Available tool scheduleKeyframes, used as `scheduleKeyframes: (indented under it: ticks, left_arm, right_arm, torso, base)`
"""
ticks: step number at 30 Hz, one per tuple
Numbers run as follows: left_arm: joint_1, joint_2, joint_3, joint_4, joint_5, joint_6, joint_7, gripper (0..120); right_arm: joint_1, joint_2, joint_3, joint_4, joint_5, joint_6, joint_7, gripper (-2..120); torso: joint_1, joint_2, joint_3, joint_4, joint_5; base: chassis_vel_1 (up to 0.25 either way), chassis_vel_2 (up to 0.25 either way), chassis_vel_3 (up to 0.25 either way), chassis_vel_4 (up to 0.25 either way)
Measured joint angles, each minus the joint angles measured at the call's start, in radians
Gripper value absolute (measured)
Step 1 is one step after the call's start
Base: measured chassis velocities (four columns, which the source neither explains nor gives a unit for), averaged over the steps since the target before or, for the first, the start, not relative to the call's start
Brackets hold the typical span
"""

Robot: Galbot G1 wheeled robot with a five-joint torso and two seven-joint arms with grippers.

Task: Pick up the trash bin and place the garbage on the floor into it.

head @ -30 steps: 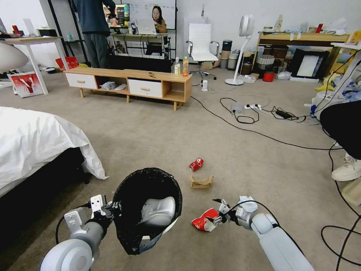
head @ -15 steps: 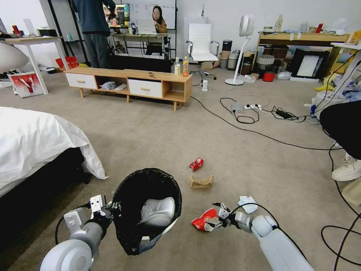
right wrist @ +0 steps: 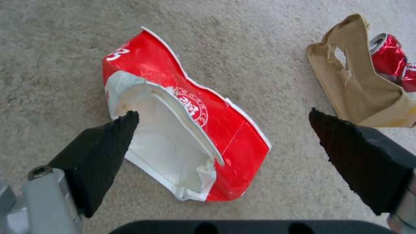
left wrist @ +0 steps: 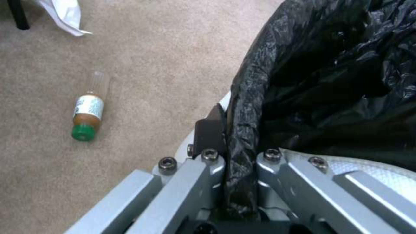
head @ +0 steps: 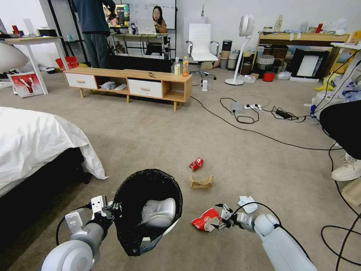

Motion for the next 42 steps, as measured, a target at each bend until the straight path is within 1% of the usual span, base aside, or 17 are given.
scheduleKeyframes:
  ticks: [16, 32, 42]
  left_arm:
    - [0.011, 0.001, 0.002, -0.009, 0.004, -0.003, 0.005, 3]
    - [0.007, -0.001, 0.004, 0.006, 0.009, -0.007, 0.013, 3]
    - [0.008, -0.001, 0.002, 0.005, 0.01, -0.009, 0.016, 3]
  right_arm:
    - [0.028, 0.019, -0.019, -0.036, 0.001, -0.024, 0.005, 100]
    - [0.046, 0.041, -0.028, -0.097, -0.021, -0.045, 0.022, 100]
    - [0.048, 0.058, -0.037, -0.108, -0.031, -0.049, 0.024, 100]
  torso:
    - [0.0, 0.0, 0.0, 0.0001, 0.0]
    - [0.0, 0.0, 0.0, 0.0, -0.0001]
    - [0.0, 0.0, 0.0, 0.0, 0.0]
  base:
    - [0.0, 0.0, 0.0, 0.0]
    - [0.0, 0.0, 0.0, 0.0]
    - [0.0, 0.0, 0.0, 0.0]
